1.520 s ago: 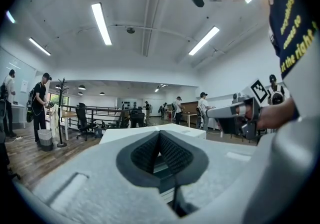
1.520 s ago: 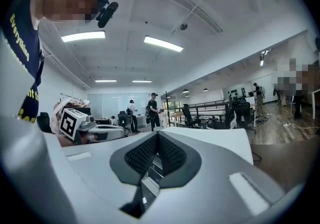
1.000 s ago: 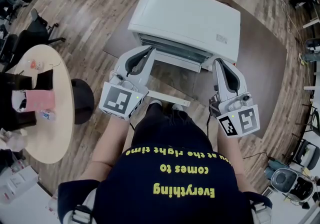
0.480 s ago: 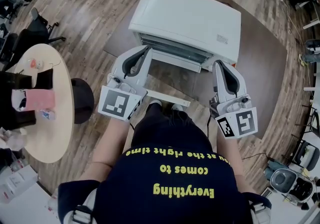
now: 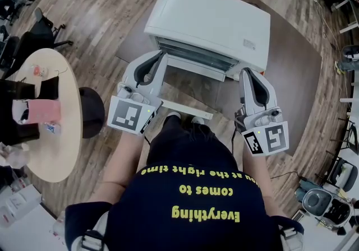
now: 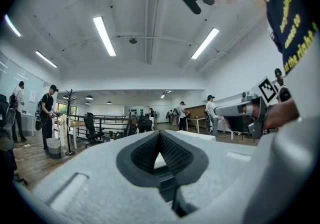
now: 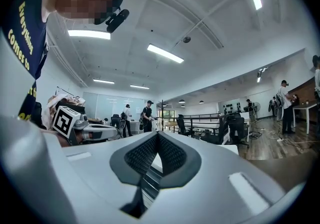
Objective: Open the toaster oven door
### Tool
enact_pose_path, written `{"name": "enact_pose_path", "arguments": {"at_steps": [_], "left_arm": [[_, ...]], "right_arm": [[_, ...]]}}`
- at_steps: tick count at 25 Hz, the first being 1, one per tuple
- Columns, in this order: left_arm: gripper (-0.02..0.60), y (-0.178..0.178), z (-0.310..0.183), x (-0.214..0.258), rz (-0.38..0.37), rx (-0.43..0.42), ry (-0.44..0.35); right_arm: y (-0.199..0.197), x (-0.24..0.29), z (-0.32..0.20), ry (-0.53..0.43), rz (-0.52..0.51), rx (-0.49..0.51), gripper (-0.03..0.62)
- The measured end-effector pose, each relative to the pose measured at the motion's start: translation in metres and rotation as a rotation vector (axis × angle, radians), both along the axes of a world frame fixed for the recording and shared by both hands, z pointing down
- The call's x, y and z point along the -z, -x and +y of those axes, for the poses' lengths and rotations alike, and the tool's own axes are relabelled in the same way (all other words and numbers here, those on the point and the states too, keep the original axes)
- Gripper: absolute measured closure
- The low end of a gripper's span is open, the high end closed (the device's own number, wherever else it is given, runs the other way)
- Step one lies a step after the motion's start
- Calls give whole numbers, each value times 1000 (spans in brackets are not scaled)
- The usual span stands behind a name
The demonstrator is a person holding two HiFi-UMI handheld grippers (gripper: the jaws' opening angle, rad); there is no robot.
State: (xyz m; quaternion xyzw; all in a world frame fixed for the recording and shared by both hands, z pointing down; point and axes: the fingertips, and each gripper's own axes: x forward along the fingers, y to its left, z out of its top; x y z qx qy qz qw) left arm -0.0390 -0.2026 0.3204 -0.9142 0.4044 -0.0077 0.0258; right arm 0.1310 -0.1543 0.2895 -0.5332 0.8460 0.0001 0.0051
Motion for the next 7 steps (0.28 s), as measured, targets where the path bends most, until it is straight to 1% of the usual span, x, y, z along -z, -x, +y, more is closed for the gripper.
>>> {"name": "enact_pose_path", "arguments": {"at_steps": [7], "left_arm": [[581, 0, 0, -1, 0, 3, -1]], "right_arm": [[0, 0, 0, -2, -10, 7, 583]]}}
